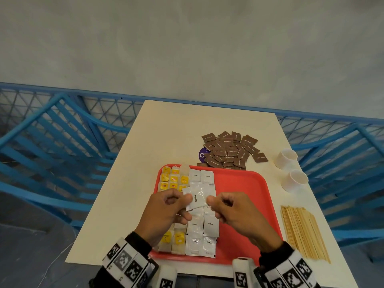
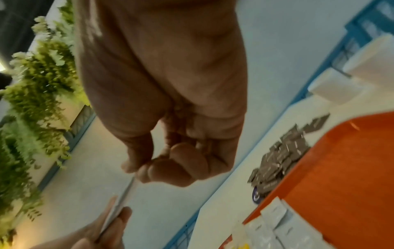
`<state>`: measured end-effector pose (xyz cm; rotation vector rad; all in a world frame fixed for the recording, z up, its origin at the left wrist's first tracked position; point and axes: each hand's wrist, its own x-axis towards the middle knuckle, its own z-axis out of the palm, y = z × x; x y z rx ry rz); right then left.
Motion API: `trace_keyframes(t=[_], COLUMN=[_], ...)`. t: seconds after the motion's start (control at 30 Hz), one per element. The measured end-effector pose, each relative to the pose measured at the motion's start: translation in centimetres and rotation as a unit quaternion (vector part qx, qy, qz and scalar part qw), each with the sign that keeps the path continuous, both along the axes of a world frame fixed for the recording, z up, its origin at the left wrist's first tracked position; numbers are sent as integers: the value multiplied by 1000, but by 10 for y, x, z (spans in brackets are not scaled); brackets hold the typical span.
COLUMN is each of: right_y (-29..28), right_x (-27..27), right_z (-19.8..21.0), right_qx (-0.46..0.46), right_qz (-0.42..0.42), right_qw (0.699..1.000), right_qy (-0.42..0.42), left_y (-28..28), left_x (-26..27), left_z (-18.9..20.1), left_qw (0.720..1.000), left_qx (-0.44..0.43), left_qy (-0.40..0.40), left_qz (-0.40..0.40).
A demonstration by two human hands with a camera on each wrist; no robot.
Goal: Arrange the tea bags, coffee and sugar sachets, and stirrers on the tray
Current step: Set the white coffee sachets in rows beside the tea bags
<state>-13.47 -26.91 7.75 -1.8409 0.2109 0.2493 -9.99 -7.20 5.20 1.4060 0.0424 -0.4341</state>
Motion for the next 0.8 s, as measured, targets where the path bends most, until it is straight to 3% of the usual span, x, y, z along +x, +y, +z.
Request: trace_keyframes(t=[0.13,0.33,0.53,0.63,0.7,0.8], right_y=[0,4,0,-1,-2,-1], right_x=[2,-3,-10,-12,-14,-20], right_z=[9,-1,-16,-34,-53,-84], right_qx=[-11,-13,33,17,-24,-86], right_qz=[-2,28,-31,-20,-6,6], right_qw=[996,999,999,998,996,985], right_qy=[-84,-24,10,51,84,150], left_y=[0,-2,6,14,18,21], left_x=[5,14,8,7,5,-8], left_z=[3,7,-3,-18,-31,-58], left_qw=[991,966,978,983,972,941], left_qx=[90,152,145,160,216,312], left_qy=[-77,-187,-106,-91,-95,-71], left_qz=[-62,-97,-105,-21,9,-108])
